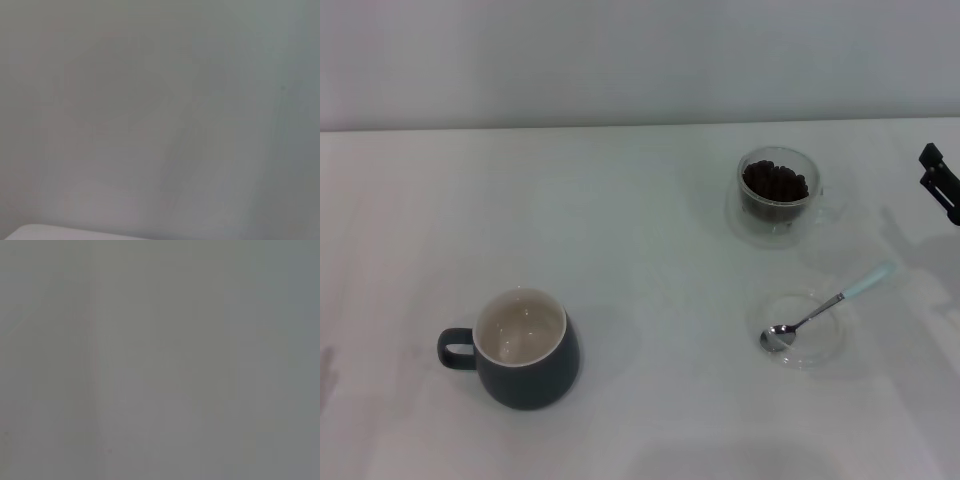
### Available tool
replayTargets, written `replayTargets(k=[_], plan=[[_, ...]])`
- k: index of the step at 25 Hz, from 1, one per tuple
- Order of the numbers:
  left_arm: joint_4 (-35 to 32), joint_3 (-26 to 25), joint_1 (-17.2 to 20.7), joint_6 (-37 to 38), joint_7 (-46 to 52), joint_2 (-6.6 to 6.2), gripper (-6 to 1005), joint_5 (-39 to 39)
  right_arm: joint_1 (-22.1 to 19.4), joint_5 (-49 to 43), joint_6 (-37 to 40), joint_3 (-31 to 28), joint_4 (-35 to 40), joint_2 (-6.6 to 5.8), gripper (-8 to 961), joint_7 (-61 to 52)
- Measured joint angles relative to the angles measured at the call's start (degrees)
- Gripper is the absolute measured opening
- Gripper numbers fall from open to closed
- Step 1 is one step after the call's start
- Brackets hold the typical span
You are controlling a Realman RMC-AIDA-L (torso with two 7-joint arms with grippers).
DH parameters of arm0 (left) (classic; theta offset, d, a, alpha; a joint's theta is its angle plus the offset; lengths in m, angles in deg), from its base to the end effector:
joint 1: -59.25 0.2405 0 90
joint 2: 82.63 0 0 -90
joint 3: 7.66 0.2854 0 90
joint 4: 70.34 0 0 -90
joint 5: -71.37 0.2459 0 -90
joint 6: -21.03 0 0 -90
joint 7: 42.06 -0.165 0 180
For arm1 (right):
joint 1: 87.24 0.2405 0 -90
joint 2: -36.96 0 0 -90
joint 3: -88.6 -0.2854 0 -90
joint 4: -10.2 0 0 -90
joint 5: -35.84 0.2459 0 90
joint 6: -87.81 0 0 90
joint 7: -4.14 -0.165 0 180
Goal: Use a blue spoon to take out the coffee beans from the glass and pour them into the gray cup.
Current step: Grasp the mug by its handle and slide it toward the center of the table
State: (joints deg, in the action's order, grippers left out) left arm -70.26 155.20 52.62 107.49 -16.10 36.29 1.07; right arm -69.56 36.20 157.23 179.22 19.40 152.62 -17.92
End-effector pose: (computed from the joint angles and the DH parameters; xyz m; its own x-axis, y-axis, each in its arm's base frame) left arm -0.4485 0.2177 -0.0275 0.5811 0.0083 0.8138 0.8096 -0.1072 -0.5771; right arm 0.4200 0.3449 -0.0034 0.6810 0.0233 -0.7319 -0.7206 -0.1564 -0.6755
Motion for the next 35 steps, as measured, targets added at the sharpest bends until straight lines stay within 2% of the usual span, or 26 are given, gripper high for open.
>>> replayTargets(k=[6,18,29,35], plan=[[0.0,0.0,0.0,0.1,-0.3,0.00,888,1.3,0.0,0.0,0.0,0.0,0.0,0.00,870,0.0],[4.7,0.0,1.2,3.2,-6.5,-0.03,887,13.3,0.1,0.0,-0.3,-0.2,-0.1,-0.11,870,0.1],[4.4,0.0,-5.1,-2.1,-8.2,0.08,888,22.7,0.4,0.1,-0.4,-0.2,0.5,-0.10,870,0.2],[4.1,0.0,-6.9,-4.2,-8.2,0.10,888,24.9,0.2,0.1,-0.3,-0.2,0.4,-0.09,870,0.2]])
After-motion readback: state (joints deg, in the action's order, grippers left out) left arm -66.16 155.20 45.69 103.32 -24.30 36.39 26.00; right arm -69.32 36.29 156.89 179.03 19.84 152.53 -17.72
